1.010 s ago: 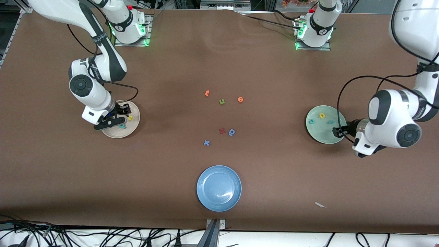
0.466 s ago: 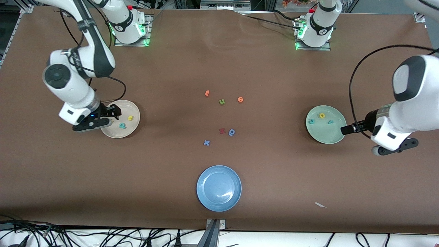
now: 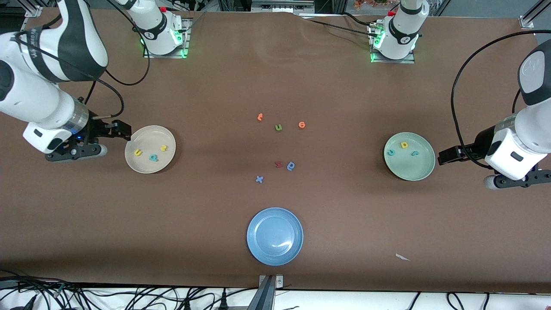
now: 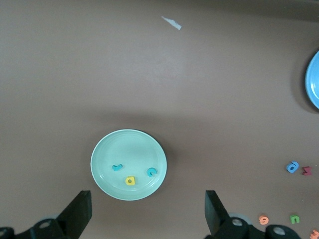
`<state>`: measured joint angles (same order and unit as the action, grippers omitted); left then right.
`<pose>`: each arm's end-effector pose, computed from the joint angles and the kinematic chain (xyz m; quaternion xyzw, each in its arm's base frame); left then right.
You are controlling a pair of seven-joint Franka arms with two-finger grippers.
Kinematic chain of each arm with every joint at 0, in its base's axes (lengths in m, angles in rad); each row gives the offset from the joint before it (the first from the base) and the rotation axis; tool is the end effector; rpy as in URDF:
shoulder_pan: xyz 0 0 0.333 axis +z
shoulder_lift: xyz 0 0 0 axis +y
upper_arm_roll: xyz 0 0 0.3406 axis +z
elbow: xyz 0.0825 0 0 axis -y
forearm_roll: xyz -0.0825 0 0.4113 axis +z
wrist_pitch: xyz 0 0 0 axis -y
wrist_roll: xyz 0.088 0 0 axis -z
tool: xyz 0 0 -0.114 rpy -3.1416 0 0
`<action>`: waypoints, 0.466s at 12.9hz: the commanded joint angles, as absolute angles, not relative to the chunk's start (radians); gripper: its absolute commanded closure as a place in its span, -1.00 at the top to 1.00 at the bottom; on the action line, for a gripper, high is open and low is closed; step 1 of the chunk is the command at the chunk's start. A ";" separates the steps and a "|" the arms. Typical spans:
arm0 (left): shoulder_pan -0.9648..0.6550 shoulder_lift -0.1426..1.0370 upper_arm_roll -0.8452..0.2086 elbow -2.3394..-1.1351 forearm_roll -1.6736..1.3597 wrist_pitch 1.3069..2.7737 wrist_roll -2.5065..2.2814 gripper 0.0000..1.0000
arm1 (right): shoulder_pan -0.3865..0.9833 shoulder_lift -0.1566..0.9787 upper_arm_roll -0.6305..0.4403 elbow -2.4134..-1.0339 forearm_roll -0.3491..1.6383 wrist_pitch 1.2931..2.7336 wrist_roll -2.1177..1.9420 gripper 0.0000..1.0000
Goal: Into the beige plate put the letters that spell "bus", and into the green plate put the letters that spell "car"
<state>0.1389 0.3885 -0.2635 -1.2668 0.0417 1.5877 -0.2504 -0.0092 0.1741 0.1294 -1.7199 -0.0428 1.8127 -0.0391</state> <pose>0.6985 -0.0476 0.5519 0.9968 0.0699 -0.0323 0.0232 0.6311 0.0678 0.4818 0.9955 0.0849 -0.0394 0.0110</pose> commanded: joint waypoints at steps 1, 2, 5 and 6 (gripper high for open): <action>0.106 0.367 -0.267 -1.226 0.069 1.554 -0.230 1.00 | -0.017 0.201 0.130 -1.608 -0.031 1.677 -0.040 0.99; 0.097 0.350 -0.267 -1.232 0.069 1.551 -0.230 1.00 | -0.017 0.213 0.130 -1.583 -0.034 1.651 -0.041 0.99; 0.091 0.347 -0.265 -1.230 0.069 1.546 -0.235 1.00 | -0.015 0.213 0.124 -1.557 -0.029 1.620 -0.041 0.99; 0.091 0.345 -0.267 -1.230 0.069 1.545 -0.236 1.00 | -0.012 0.213 0.115 -1.545 -0.029 1.597 -0.041 0.99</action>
